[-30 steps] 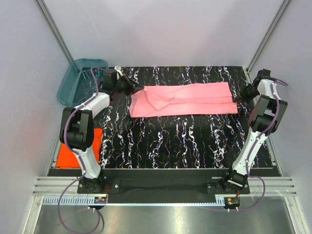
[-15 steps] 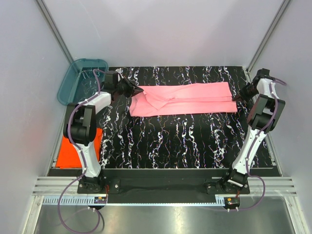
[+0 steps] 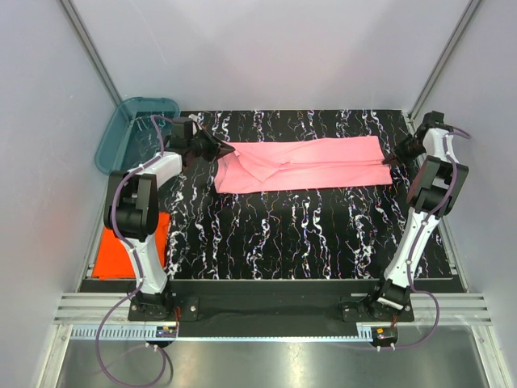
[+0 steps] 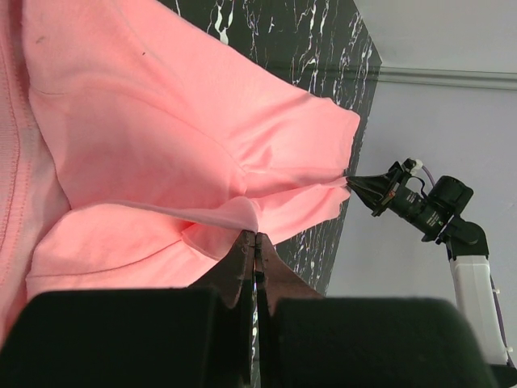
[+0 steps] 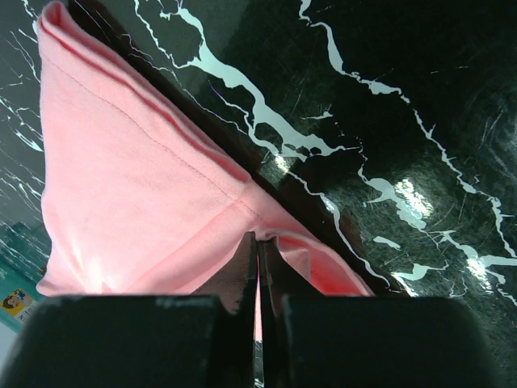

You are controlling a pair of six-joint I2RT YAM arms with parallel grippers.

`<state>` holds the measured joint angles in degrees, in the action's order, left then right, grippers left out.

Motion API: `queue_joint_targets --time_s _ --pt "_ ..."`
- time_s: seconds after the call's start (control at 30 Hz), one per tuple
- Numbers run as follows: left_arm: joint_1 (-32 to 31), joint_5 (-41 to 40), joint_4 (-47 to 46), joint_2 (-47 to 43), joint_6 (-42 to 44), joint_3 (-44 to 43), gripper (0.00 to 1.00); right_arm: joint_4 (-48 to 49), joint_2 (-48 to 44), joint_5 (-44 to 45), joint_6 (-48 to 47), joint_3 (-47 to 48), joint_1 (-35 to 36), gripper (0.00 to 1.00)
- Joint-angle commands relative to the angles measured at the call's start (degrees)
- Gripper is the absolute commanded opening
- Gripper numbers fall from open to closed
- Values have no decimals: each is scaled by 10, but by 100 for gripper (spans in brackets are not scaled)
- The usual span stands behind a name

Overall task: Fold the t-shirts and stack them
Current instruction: Fold the tshirt

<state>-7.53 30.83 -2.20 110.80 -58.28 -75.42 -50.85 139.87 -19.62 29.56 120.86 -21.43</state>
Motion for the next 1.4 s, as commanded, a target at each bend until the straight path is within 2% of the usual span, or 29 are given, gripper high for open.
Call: queue_joint_targets --time_s 0.0,0.43,0.53,0.57,0.6,0.63,0.67,0.7,0.77,0.8,0.9,1.03,1.17,1.3,1.37 --pt "4 -9 -7 -14 6 -14 0 -6 9 -8 -4 30 2 2" --pt "7 -10 -8 29 12 -55 0 -21 36 -10 -6 80 3 8" --pt "8 -16 -2 52 30 -83 1 -31 45 -10 -8 111 3 16" --pt "8 -15 6 69 47 -95 7 -42 48 -9 -11 121 3 21" --pt "9 -1 19 78 58 -110 22 -50 56 -8 -13 146 3 24" --pt "9 4 45 89 71 -152 27 -59 58 -9 -16 160 3 29" --pt "9 0 81 104 109 -176 28 -78 62 -7 -23 173 3 33" --pt "9 -8 135 105 128 -195 29 -89 64 -3 -27 197 3 42" --pt "8 -21 164 80 177 -210 30 -111 59 11 -42 207 3 48" --pt "7 -40 186 65 192 -206 32 -115 45 16 -49 203 3 57" --pt "3 -59 214 6 230 -167 42 -121 6 33 -67 165 4 62" --pt "-15 -34 215 -52 246 -78 43 -111 -44 14 -69 85 12 63" --pt "-38 3 207 -60 246 -38 31 -59 -91 -5 -61 -5 38 61" --pt "-41 21 198 -28 235 -36 23 -15 -118 -28 -48 -87 48 49" --pt "-42 30 197 -6 234 -42 20 7 -120 -34 -46 -108 48 38"
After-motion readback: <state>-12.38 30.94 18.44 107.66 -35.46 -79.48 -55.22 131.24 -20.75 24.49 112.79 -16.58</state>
